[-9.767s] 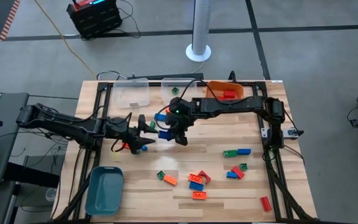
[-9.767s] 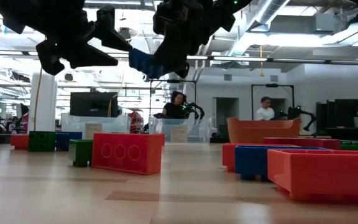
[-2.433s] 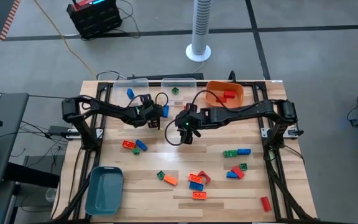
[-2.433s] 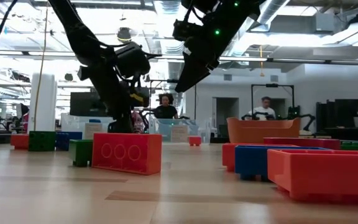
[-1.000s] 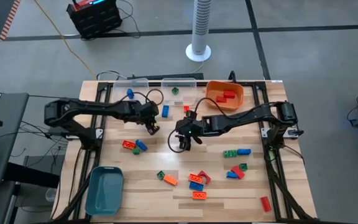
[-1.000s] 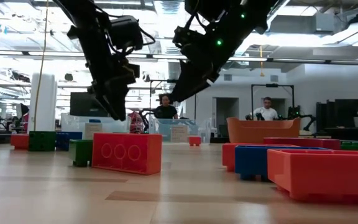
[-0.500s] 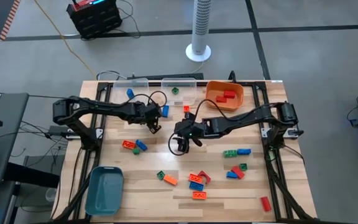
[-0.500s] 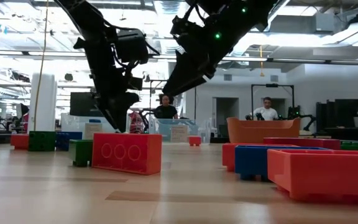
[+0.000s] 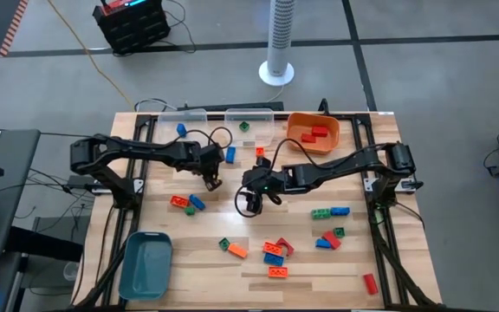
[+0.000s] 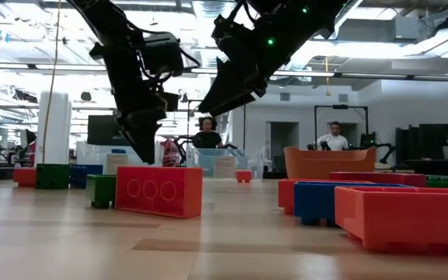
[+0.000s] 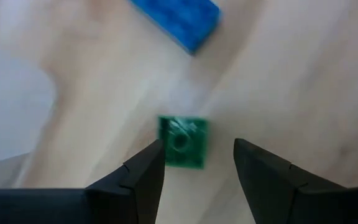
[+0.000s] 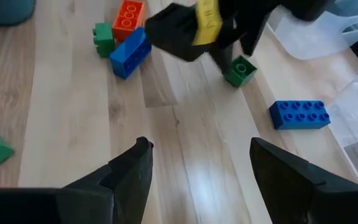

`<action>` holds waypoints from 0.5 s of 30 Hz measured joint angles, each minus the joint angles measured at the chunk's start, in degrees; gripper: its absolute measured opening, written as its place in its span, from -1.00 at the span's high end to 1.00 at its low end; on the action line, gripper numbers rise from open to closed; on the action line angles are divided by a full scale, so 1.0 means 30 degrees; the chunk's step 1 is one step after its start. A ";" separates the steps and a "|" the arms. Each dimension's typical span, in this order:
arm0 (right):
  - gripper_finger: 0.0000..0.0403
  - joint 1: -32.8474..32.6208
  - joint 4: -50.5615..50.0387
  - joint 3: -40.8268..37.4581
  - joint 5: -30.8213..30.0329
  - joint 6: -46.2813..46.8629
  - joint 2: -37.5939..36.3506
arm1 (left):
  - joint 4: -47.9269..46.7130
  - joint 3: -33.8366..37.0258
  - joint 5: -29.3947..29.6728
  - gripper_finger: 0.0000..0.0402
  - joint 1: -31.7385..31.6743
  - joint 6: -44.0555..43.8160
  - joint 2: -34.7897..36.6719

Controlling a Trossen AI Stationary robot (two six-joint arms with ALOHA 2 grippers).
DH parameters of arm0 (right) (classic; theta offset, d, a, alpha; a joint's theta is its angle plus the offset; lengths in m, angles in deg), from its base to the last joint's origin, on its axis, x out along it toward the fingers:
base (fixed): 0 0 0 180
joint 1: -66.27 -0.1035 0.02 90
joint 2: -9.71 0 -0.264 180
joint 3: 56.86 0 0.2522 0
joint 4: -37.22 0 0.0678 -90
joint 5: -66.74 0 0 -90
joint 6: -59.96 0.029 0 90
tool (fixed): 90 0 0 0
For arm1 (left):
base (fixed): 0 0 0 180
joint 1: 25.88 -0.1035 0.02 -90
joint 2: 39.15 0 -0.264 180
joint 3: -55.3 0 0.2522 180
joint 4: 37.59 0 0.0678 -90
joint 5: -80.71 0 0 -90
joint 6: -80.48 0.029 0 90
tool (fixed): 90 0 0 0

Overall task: Sort blocks
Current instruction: Put the green game piece into the right transparent bin

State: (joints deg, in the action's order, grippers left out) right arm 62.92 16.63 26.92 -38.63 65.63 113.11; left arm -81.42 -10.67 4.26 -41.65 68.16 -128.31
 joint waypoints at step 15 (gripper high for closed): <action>-0.37 0.0000 0.0583 0.0022 0.0000 -0.0036 0.0000 | 0.2013 0.1750 -0.1044 0.07 -0.1239 0.1569 -0.0075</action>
State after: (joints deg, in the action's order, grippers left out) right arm 62.92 18.38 26.99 -38.63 65.52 113.11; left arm -75.38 -5.42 1.13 -45.36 72.87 -128.54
